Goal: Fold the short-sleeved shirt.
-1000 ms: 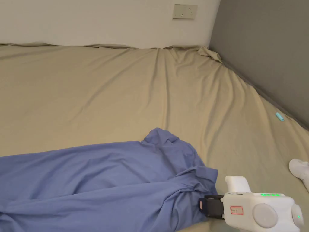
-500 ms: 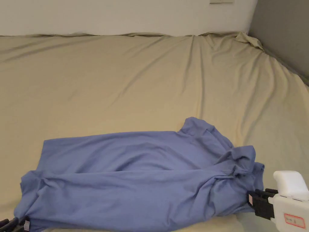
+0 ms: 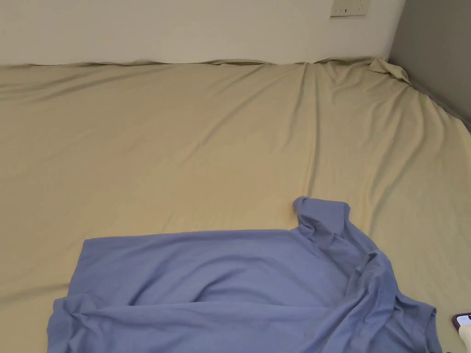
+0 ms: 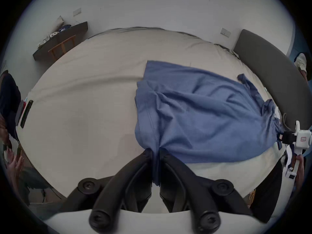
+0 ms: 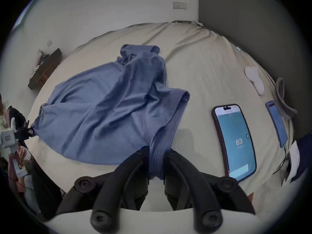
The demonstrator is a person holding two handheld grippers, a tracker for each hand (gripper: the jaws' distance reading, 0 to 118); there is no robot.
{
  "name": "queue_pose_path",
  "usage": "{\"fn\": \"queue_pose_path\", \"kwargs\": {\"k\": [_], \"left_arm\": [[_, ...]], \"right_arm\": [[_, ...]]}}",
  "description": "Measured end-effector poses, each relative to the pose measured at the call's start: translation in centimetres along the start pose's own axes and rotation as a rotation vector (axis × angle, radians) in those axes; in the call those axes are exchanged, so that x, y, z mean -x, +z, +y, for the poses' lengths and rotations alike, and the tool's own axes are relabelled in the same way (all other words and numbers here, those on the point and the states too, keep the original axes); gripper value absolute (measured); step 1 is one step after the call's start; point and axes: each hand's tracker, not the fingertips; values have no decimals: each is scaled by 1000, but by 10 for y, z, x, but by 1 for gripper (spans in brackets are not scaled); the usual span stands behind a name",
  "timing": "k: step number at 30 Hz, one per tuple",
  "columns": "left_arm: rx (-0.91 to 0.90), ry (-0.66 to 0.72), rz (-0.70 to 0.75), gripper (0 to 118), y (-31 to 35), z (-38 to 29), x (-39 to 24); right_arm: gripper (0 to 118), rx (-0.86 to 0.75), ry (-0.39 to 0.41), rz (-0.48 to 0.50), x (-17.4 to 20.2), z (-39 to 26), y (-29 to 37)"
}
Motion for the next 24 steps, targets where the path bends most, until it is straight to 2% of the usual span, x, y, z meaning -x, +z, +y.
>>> {"fn": "queue_pose_path", "kwargs": {"k": [3,4,5,6,7,9,12,13,14,15,16,18,19,20,21,24], "left_arm": [[-7,20,5,6,-1,2,3],[-11,47,-5,28,2,5,6],[-13,76,0,62,6,8,9],[-10,93,1,82,13,10,12],[-16,91,1,82,26,12,14],[-107,82,50,82,60,16,9],[-282,24,112,82,115,29,-5],[-360,7,119,77,135,33,-13],[-424,-15,123,56,151,36,-19],[-507,-55,130,14,167,37,-28],[-552,-83,158,0,178,41,-36],[-609,-79,143,0,192,44,-42],[-592,-75,78,0,197,47,-42],[-595,-65,77,0,199,48,-45],[-596,-73,87,0,198,50,-46],[-601,-100,102,0,195,52,-53]], "right_arm": [[18,-16,21,-8,4,2,3],[31,-19,18,-11,4,6,5],[61,-22,16,-18,5,8,10],[87,-26,4,-24,7,11,17],[95,-44,-18,-13,9,14,29],[95,-133,-45,9,16,21,57],[94,-262,-31,-1,36,32,99],[91,-305,-22,-5,45,36,112],[78,-335,4,5,52,39,121],[45,-388,50,2,62,41,132],[5,-444,85,-34,73,42,141],[5,-505,106,-109,87,43,149],[5,-505,109,-66,88,44,151],[5,-502,110,-15,89,45,152],[5,-497,87,-4,91,46,154],[4,-508,102,-4,95,44,154]]}}
